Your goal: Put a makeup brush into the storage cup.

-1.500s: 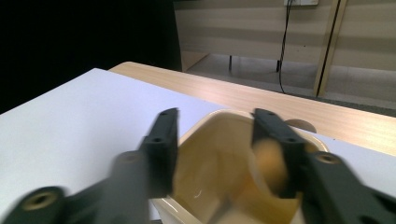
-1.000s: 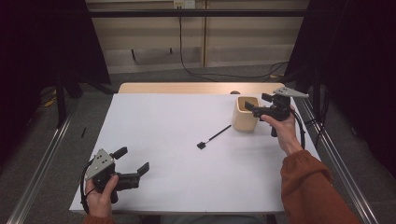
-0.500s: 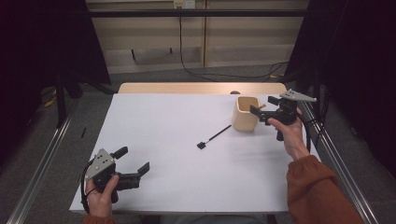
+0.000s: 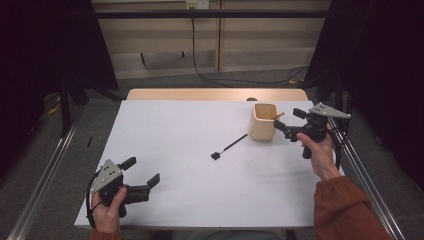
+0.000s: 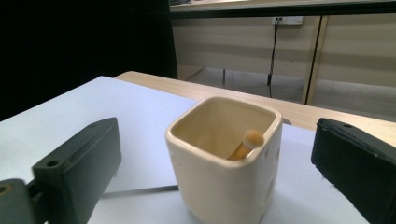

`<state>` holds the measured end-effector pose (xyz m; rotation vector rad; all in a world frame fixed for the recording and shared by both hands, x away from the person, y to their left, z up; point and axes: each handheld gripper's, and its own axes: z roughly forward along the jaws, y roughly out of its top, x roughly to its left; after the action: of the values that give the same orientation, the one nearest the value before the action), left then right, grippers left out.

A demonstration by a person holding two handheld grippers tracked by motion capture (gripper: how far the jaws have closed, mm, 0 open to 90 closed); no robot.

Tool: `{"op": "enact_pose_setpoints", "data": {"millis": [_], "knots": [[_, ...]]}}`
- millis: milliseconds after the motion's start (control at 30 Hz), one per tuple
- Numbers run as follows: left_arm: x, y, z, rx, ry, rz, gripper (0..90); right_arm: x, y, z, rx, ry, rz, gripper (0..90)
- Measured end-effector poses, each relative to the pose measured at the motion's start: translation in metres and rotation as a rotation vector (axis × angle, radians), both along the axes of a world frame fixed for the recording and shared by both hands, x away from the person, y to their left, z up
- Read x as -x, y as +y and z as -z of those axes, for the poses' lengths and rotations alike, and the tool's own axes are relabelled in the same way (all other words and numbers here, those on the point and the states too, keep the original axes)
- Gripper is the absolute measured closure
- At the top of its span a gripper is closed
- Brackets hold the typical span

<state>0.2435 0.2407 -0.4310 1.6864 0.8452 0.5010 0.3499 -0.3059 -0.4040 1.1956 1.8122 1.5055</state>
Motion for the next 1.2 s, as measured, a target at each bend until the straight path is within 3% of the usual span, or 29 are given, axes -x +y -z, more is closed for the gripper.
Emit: {"op": "enact_pose_setpoints", "data": {"millis": [533, 1200], "knots": [[0.0, 0.001, 0.0, 0.008, 0.002, 0.0, 1.3, 0.042, -0.003, -0.004, 0.016, -0.008, -0.025, 1.6], [0.001, 0.0, 0.0, -0.001, -0.001, 0.001, 1.3, 0.093, 0.004, 0.005, 0.02, -0.018, -0.049, 2.6]]}}
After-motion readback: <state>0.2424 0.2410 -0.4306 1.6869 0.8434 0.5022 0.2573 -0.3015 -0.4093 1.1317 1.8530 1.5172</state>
